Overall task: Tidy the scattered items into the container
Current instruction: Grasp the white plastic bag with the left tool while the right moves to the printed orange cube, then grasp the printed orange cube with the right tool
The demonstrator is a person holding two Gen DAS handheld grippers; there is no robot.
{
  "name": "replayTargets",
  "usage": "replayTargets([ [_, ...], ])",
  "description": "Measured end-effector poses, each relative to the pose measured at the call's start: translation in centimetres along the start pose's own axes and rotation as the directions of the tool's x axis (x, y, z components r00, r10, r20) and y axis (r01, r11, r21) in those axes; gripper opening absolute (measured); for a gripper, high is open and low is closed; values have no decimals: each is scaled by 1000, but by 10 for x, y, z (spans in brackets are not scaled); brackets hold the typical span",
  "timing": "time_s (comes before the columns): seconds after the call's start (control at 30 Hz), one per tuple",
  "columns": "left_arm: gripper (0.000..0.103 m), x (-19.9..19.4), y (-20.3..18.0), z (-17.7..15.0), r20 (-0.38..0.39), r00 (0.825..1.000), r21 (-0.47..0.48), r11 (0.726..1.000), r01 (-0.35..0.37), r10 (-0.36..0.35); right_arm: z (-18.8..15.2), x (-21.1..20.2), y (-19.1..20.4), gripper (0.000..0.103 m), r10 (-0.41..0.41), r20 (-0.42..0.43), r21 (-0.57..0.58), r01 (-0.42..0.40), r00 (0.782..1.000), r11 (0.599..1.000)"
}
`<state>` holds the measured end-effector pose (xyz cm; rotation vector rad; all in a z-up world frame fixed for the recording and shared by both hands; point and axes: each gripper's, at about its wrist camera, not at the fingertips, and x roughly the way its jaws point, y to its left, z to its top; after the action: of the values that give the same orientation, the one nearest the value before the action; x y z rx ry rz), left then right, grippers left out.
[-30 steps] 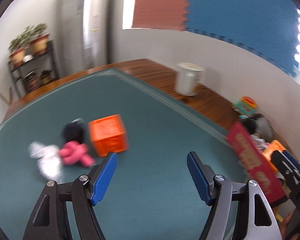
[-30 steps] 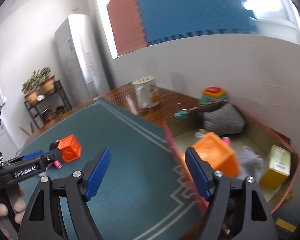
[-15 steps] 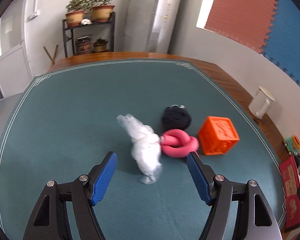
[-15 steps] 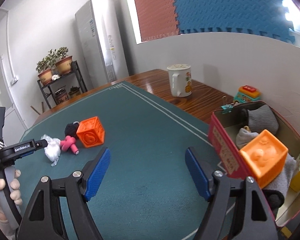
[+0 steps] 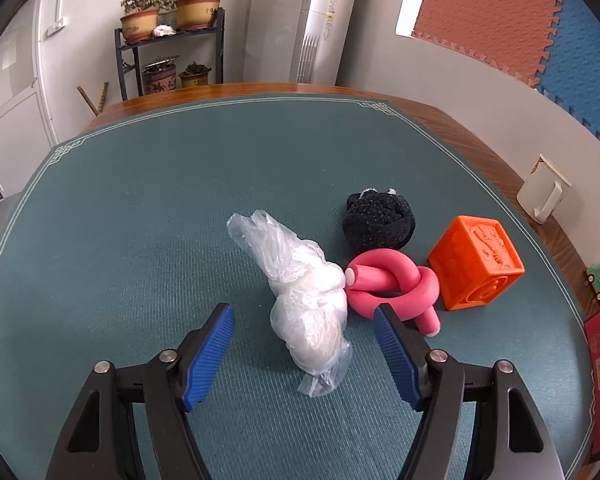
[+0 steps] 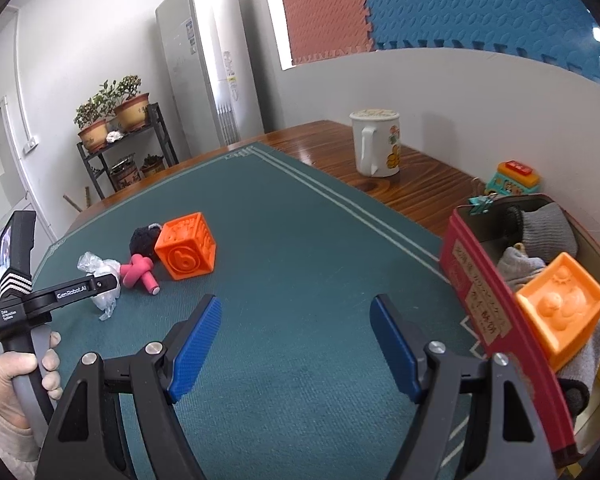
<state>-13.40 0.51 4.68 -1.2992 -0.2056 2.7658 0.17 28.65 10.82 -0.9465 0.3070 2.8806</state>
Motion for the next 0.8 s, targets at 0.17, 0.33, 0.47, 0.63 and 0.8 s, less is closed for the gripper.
replayTargets([
  [0.17,30,7,5,-3,-22,999,-5,999,32,-32,4,11,12,80,29,-31,-17,-29,999,999],
  [0.33,30,1,1,-5,4,999,0,999,36,-36,21,27,31,80,91,-63,-42,-94,994,995],
  [0.47,30,-8,1,-5,28,999,2,999,33,-33,33,43,51,80,94,-71,-101,-101,993,990],
  [0.63,30,-15,-4,0,48,999,13,1000,16,-17,41,77,73,80,130,-144,-122,-148,981,982],
  [0.8,30,-19,-3,1,48,999,14,1000,13,-13,48,108,92,80,115,-183,-156,-145,976,977],
])
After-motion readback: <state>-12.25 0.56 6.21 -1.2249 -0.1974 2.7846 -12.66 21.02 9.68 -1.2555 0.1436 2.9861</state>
